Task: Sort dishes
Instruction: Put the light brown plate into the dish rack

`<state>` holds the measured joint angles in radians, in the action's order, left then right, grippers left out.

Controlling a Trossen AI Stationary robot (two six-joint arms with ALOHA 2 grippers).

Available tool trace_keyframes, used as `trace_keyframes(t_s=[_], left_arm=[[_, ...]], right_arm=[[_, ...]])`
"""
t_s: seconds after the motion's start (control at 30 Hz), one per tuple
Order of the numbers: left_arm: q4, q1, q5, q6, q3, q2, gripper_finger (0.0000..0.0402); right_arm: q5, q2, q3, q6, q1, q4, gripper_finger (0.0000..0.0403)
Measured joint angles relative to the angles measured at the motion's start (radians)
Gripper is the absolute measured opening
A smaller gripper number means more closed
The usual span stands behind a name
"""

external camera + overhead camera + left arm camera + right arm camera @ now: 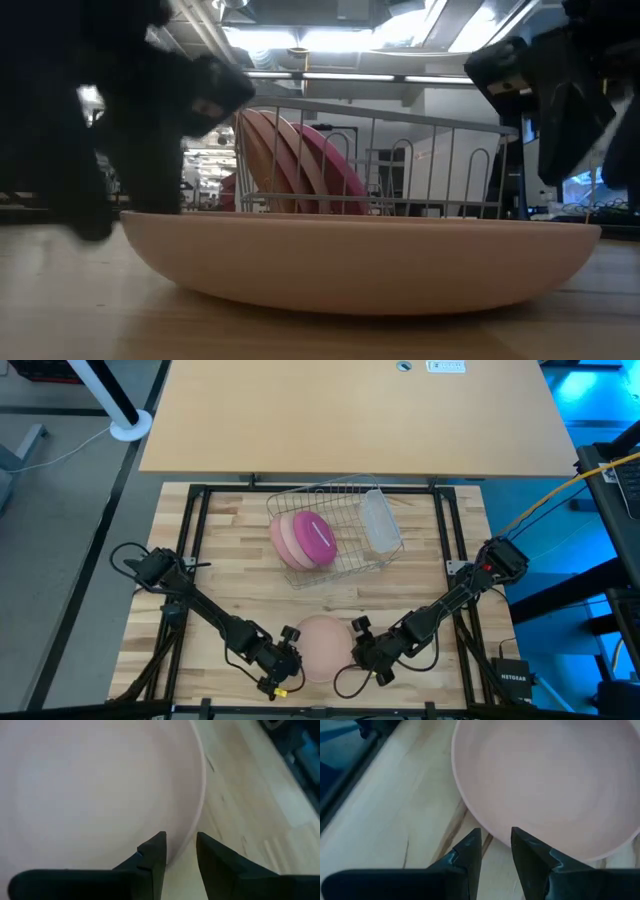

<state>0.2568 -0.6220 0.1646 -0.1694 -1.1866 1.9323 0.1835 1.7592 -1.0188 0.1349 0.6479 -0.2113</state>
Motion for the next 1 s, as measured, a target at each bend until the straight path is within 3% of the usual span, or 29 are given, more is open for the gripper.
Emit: trace_keyframes(t_s=[0.3, 0.43, 0.57, 0.77, 1.0], left_arm=[[-0.019, 0.002, -0.001, -0.026, -0.002, 0.038, 0.0055], [-0.025, 0.002, 0.056, -0.100, -0.003, 0.032, 0.0012], [-0.056, 0.002, 0.155, -0.224, -0.002, 0.033, 0.0011], [-0.164, 0.002, 0.311, -0.326, -0.005, 0.033, 0.0005], [-0.335, 0.002, 0.424, -0.337, -0.005, 0.034, 0.0002]], right_arm=[[0.008, 0.000, -0.079, 0.002, 0.000, -0.010, 0.0111], [0.061, 0.000, -0.154, 0.002, 0.000, -0.102, 0.0111], [0.139, 0.000, -0.263, 0.026, 0.000, -0.259, 0.0111], [0.233, 0.000, -0.419, 0.193, 0.001, -0.435, 0.0111], [0.342, 0.000, -0.551, 0.436, 0.033, -0.435, 0.0111]])
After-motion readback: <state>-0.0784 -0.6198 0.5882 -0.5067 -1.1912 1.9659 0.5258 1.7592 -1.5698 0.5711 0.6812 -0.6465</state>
